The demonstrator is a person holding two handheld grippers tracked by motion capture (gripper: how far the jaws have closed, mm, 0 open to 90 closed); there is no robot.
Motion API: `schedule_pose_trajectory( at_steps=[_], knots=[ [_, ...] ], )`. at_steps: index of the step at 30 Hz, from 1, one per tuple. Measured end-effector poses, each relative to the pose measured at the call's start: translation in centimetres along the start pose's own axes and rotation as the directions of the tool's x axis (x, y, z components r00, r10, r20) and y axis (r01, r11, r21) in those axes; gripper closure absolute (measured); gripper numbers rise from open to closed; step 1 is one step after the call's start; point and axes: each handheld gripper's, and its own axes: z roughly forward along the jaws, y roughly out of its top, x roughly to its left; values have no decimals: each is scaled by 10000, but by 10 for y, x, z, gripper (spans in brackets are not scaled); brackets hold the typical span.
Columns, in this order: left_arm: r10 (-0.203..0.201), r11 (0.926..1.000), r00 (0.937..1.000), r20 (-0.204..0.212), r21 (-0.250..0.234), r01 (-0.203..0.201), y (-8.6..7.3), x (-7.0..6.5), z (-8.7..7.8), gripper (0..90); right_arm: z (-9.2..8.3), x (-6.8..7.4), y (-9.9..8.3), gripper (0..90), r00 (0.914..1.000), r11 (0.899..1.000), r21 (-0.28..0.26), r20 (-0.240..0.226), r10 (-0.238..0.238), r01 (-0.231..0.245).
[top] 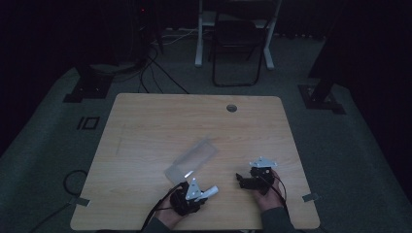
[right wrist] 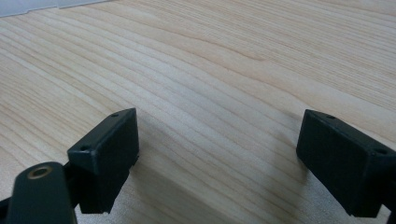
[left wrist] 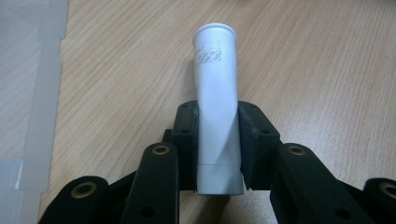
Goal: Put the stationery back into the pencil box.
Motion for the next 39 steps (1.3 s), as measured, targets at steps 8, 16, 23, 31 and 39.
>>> schedule_pose_trajectory(
  at_steps=[8, 16, 23, 31, 39],
  knots=[
    [45, 9999, 10000, -45, -151, -46, 2, -1, -4, 708, 0, 0, 0, 128, 10000, 10000, 1, 1, 0, 0],
    [114, 9995, 9999, -114, -291, -117, 5, -1, -9, 708, 0, 0, 0, 128, 10000, 10000, 1, 0, -3, 3],
    [179, 9991, 9997, -183, -380, -186, 7, -1, -12, 708, 0, 0, 0, 128, 10000, 10000, 0, -1, -4, 4],
    [226, 9987, 9994, -263, -452, -238, 9, -1, -15, 708, 0, 0, 0, 128, 10000, 10000, 1, 1, -4, 4],
    [242, 9984, 9992, -318, -508, -258, 10, 0, -19, 708, 0, 0, 0, 128, 10000, 10000, 0, 1, 0, 0]
  ],
)
